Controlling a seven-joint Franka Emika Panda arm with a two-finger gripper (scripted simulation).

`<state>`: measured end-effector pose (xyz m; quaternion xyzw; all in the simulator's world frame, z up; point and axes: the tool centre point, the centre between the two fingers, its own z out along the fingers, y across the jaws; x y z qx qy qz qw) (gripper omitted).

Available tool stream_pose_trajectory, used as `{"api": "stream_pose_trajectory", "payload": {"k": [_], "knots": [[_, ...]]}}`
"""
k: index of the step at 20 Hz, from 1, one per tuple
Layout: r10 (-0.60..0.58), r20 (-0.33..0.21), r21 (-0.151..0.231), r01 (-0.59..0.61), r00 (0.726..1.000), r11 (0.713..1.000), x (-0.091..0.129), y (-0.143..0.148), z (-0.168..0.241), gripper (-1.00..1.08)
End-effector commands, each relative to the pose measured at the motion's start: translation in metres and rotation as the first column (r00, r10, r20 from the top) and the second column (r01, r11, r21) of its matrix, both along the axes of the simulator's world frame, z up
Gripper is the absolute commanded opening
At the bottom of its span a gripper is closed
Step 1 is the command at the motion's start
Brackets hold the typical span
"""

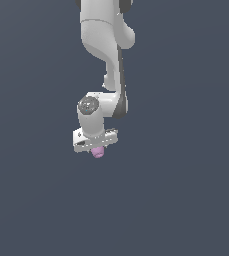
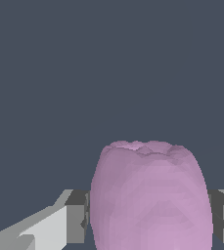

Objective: Pick up the object and move it to a goal position.

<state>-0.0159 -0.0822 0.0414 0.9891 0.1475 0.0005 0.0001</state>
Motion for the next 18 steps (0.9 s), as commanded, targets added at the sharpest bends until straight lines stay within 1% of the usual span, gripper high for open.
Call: {"api": "stream_pose_trajectory", "payload": {"k": [1, 6, 10, 14, 18], "knots": [[0.000, -0.001, 0.000, 0.000, 1.000, 1.000, 0.000, 0.000, -0.001, -1.00], [0.000, 0.000, 0.000, 0.000, 1.000, 1.000, 0.000, 0.000, 0.000, -1.00], [-0.010, 0.011, -0.004, 0.010, 1.000, 1.000, 0.003, 0.002, 0.004, -1.00], [-0.033, 0.036, -0.013, 0.033, 0.999, 0.999, 0.010, 0.007, 0.014, -1.00], [-0.067, 0.074, -0.024, 0.069, 0.995, 0.997, 0.021, 0.013, 0.028, -1.00]]}}
